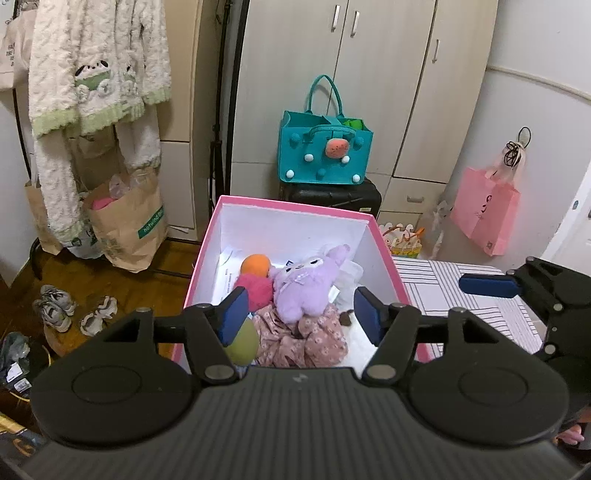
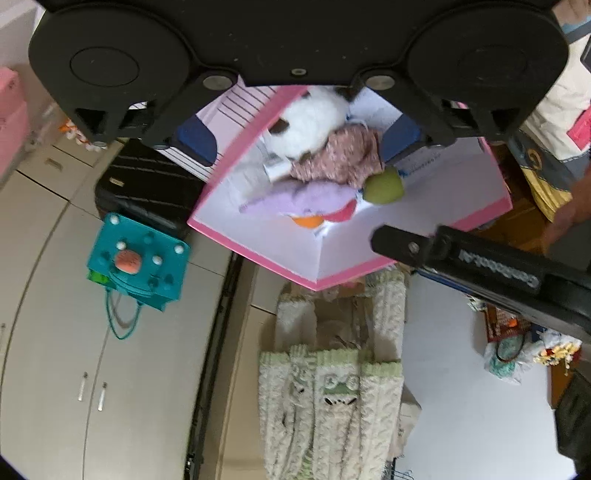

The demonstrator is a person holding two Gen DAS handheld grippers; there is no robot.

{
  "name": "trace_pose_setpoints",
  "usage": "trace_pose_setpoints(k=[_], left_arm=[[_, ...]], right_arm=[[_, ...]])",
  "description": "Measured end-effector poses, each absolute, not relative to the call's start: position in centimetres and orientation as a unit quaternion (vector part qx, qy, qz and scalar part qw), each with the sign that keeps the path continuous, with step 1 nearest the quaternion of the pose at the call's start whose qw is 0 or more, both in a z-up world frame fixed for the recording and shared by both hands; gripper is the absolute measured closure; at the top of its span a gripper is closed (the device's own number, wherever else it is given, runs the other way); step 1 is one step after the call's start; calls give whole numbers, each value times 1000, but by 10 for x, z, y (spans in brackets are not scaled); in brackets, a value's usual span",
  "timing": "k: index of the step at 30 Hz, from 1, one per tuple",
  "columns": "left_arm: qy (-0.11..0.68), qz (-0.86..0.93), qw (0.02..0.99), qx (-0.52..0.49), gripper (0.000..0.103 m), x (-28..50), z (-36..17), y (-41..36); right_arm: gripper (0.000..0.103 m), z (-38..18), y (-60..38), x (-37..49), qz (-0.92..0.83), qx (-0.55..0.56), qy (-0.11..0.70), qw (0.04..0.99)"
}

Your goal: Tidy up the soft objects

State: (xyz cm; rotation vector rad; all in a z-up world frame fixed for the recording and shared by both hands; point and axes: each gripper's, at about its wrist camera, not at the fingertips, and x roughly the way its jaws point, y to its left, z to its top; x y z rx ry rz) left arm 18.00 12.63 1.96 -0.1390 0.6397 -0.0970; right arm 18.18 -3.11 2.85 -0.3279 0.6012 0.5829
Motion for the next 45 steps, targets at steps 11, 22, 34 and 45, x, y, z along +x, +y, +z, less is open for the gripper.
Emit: trace_pose_setpoints(k=[11, 22, 34, 45], left_arm=[[288, -68, 955, -10, 12, 122, 39, 97], [269, -46, 960, 53, 0, 69, 42, 77], [281, -48, 957, 60, 0, 24, 37, 49], [286, -46, 956, 48, 0, 6, 19, 32]], right_arm=[[4, 53, -68, 123, 217, -130, 251, 934], [4, 63, -97, 71, 135, -89, 253, 954], [0, 58, -136, 38, 105, -47, 285, 952], [0, 52, -151, -3, 103, -23, 269, 957]])
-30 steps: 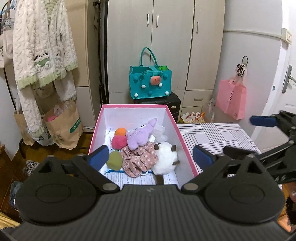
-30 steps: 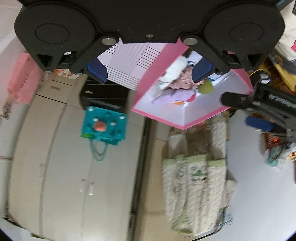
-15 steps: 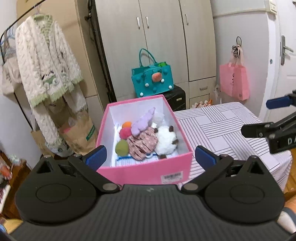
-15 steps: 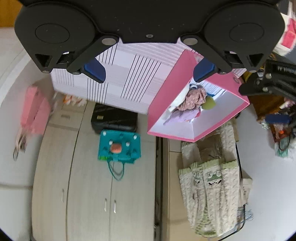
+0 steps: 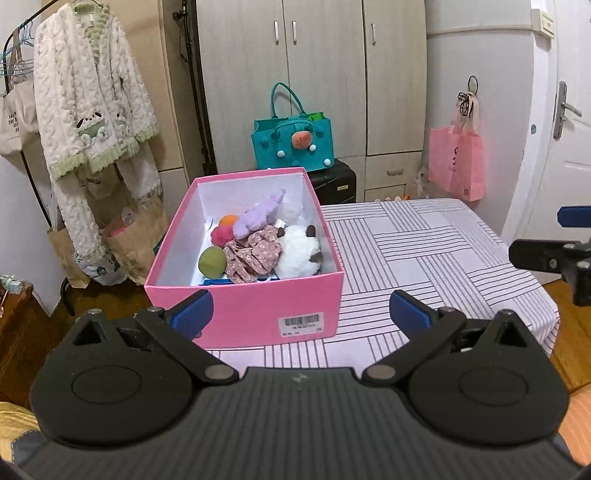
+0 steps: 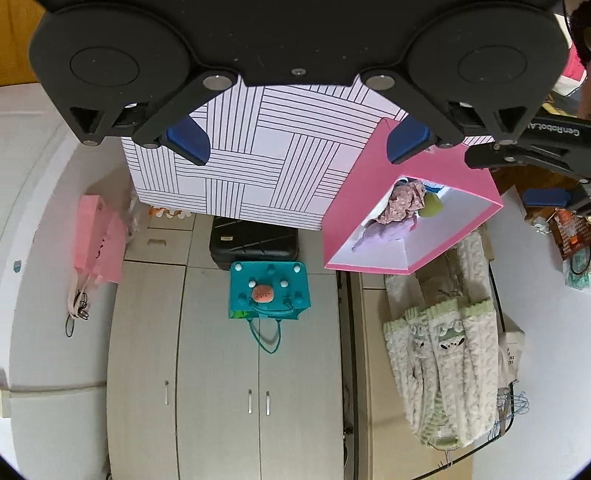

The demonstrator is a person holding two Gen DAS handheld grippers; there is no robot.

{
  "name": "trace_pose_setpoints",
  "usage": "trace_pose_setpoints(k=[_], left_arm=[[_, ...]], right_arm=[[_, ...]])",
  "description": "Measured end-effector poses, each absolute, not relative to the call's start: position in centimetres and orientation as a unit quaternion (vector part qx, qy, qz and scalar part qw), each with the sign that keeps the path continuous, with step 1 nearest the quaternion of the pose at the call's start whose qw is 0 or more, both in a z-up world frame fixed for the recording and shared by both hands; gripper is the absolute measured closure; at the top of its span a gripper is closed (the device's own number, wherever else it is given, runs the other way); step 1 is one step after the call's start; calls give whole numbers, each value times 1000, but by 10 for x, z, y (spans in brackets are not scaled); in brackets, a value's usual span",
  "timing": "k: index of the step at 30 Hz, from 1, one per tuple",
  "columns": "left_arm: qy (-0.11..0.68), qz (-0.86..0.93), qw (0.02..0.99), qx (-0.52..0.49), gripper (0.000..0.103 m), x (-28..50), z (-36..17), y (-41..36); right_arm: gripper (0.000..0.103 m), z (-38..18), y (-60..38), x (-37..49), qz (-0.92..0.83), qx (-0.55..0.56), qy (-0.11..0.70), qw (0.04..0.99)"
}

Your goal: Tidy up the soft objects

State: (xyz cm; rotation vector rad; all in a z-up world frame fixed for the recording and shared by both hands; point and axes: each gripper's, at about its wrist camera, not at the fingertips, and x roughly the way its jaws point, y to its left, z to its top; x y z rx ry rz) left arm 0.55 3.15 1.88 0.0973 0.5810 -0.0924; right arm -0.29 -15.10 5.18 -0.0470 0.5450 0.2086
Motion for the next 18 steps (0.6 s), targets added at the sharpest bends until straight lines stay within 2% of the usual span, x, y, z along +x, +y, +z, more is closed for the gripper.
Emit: trace_pose_setpoints(k=[8, 18], left_arm=[[276, -38, 960, 35, 0, 0, 12, 29], [251, -35, 967, 11, 0, -3, -2, 29]], right_arm=[[0, 45, -138, -24, 44, -73, 224, 971], [0, 32, -144, -23, -2, -56, 249, 967]])
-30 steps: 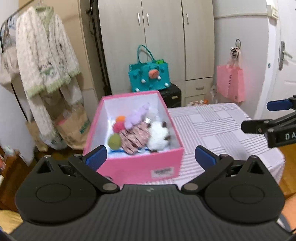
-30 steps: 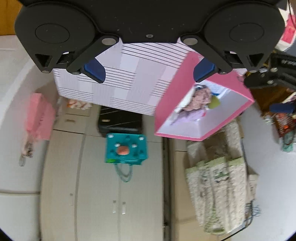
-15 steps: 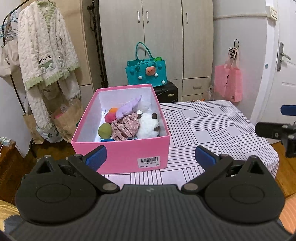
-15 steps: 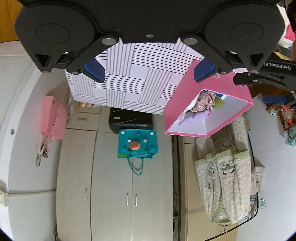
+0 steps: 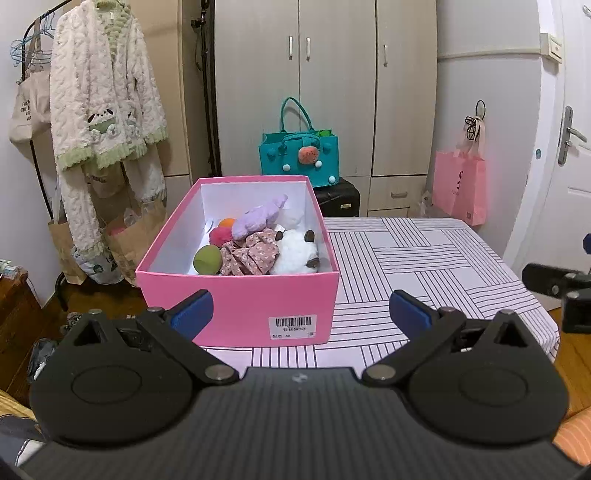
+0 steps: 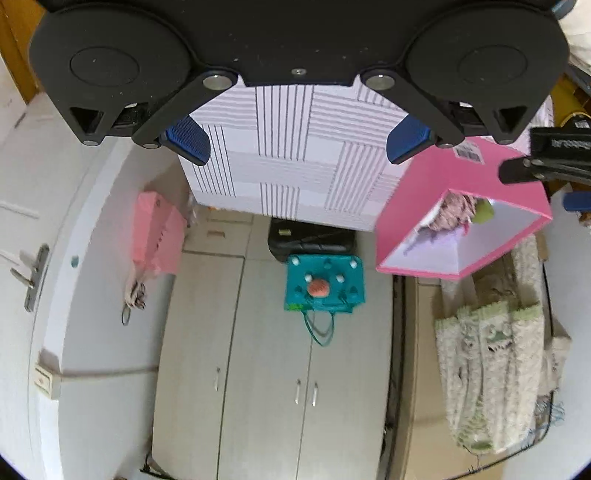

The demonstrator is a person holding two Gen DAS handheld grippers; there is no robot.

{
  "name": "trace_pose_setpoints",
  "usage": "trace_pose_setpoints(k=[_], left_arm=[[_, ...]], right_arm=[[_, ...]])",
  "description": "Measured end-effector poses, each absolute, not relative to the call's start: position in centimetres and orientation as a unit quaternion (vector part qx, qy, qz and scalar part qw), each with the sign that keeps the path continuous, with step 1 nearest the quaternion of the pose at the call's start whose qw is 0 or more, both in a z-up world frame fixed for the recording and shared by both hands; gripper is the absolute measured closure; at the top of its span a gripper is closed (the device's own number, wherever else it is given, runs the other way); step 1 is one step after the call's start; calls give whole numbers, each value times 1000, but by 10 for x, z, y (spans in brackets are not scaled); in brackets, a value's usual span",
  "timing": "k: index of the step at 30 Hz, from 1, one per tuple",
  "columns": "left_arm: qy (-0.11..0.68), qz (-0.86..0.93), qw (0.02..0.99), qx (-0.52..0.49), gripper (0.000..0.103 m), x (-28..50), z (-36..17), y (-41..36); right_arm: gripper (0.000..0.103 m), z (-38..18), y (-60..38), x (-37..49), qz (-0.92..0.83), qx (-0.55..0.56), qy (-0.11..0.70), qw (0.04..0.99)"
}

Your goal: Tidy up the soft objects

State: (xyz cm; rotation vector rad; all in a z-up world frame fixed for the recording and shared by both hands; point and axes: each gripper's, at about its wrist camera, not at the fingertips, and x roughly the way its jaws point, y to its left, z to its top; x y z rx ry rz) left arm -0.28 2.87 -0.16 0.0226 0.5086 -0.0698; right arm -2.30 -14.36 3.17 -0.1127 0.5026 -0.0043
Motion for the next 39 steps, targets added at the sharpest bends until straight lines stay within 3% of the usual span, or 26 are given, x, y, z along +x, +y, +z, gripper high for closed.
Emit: trace_pose_setpoints(k=[17, 39], left_arm=[[224, -46, 973, 23, 0, -10, -10, 28], [256, -28, 966, 33, 0, -3, -16, 15]], right_arm=[[0, 11, -146, -33, -3, -50, 231, 972], [0, 7, -159, -32, -20, -30, 236, 971]])
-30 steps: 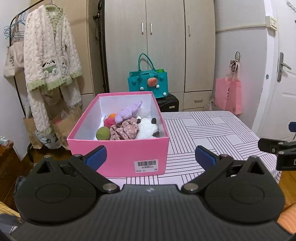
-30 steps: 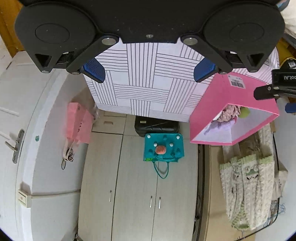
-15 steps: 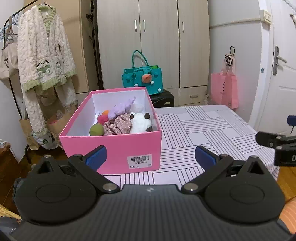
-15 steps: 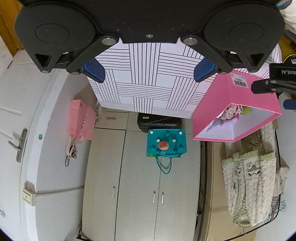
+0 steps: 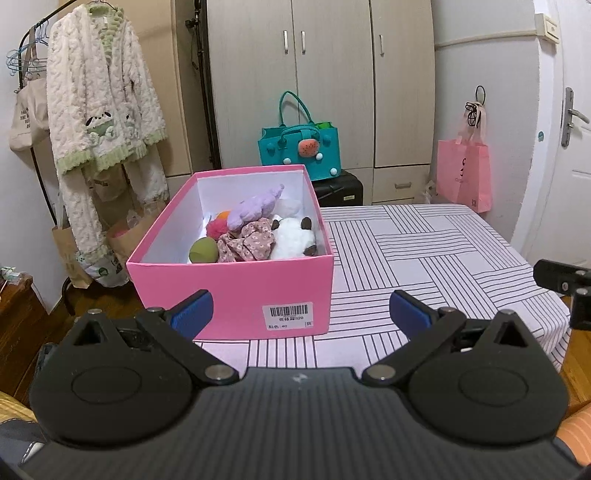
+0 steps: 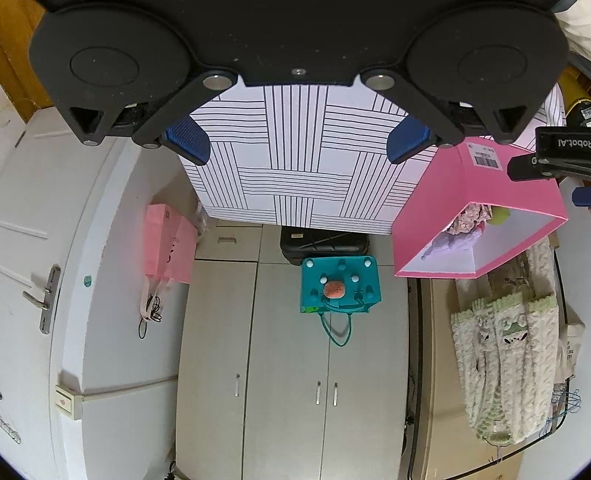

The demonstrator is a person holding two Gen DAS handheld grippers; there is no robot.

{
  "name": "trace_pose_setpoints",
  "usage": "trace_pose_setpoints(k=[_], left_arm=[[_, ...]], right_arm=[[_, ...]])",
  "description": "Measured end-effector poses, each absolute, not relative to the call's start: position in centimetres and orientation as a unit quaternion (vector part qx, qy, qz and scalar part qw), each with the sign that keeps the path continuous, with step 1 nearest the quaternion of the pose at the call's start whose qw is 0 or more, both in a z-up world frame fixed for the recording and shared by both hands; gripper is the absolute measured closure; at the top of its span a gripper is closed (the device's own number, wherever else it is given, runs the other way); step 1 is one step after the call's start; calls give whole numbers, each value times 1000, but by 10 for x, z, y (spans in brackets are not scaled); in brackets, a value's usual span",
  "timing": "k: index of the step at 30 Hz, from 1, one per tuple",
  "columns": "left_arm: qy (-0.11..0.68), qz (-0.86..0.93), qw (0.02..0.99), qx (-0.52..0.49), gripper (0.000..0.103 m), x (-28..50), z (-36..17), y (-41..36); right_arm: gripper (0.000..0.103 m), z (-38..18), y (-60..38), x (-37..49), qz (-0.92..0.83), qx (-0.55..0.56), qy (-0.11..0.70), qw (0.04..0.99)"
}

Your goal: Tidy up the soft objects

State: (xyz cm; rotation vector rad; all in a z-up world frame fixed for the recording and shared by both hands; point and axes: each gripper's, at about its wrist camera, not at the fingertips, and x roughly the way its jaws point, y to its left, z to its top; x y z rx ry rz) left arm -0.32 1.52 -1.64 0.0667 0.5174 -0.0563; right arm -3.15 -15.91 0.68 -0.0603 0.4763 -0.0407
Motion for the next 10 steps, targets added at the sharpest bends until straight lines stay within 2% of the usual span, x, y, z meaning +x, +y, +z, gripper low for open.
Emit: trace_pose_setpoints(k=[10], left_arm=[[253, -25, 966, 38, 0, -4, -16, 12]], right_arm=[[0, 5, -162, -27, -24, -24, 239, 970]])
